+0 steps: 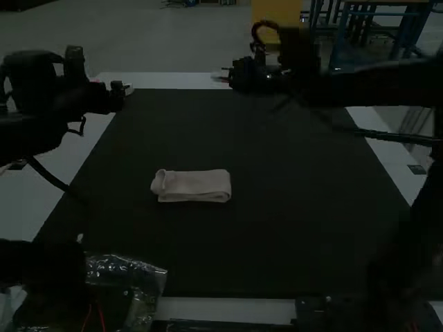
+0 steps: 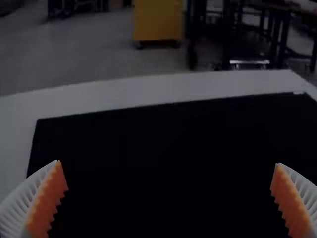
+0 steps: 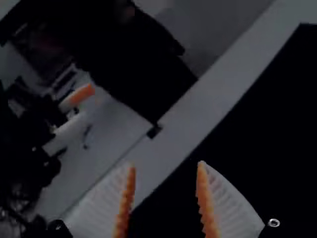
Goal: Fold the towel.
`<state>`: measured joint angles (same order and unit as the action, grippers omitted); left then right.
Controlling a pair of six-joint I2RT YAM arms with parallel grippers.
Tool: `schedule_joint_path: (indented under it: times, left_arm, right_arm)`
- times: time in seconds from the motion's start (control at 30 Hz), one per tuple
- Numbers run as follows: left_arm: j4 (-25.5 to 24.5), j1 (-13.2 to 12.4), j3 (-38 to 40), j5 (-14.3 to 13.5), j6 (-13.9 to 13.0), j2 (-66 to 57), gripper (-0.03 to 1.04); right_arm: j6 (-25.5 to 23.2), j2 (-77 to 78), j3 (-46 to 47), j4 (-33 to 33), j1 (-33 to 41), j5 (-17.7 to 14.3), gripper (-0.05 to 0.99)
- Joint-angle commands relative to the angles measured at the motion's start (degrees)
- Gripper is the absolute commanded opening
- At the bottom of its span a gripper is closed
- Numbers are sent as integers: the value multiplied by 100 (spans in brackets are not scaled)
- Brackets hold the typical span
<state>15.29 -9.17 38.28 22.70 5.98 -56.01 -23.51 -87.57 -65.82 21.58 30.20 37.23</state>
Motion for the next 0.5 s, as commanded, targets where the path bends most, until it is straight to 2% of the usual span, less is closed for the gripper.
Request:
schedule_joint_path:
  times: [0.0,0.03,0.07,0.17,0.47]
  left_arm:
    - [-175,231,329,-134,483,556,97]
    - [-228,293,355,-196,571,697,97]
    - [-298,354,355,-240,606,864,97]
    - [-307,469,276,-521,624,1444,97]
    - [-369,469,-172,-828,738,3562,97]
  right_arm:
    - [-31,1163,263,-14,-225,126,63]
    - [-31,1480,351,-40,-330,117,79]
    - [-31,1796,421,-58,-444,117,89]
    - [-31,2736,650,-225,-866,100,91]
    - [39,5760,1467,-735,-2176,-278,91]
